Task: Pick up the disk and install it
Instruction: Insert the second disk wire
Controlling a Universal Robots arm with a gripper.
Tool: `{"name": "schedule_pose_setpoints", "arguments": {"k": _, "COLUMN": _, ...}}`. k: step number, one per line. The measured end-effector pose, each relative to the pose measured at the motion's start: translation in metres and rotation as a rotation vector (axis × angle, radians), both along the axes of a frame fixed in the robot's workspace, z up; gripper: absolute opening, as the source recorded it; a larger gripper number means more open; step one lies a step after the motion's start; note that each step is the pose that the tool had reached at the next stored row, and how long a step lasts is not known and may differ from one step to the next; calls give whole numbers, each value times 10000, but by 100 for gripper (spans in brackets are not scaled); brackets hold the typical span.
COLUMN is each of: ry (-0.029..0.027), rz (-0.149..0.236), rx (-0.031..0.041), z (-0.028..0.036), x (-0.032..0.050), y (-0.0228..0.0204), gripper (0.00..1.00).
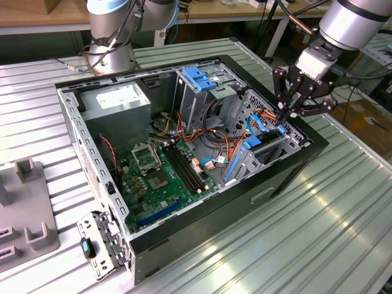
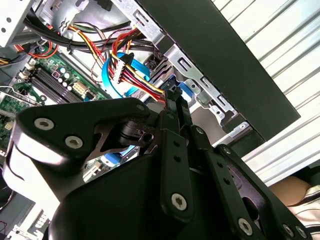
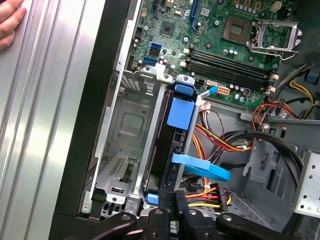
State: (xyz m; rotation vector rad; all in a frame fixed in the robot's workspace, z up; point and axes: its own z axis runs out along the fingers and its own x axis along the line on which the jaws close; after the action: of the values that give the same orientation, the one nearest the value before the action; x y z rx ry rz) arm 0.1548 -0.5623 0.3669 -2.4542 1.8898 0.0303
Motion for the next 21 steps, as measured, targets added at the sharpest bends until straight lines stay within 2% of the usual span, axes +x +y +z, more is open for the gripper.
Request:
{"name": "schedule_pose_setpoints", "arguments": {"k": 11, "ry": 0, "rz": -12, "rx": 1, "z": 0, "x": 0, "y": 0, "gripper": 16}}
{"name": "schedule_pose_setpoints", "arguments": {"k": 21, "ry": 0, "rz": -1018, "rx": 0, "z": -2, "x": -21, "y": 1, "gripper": 16}}
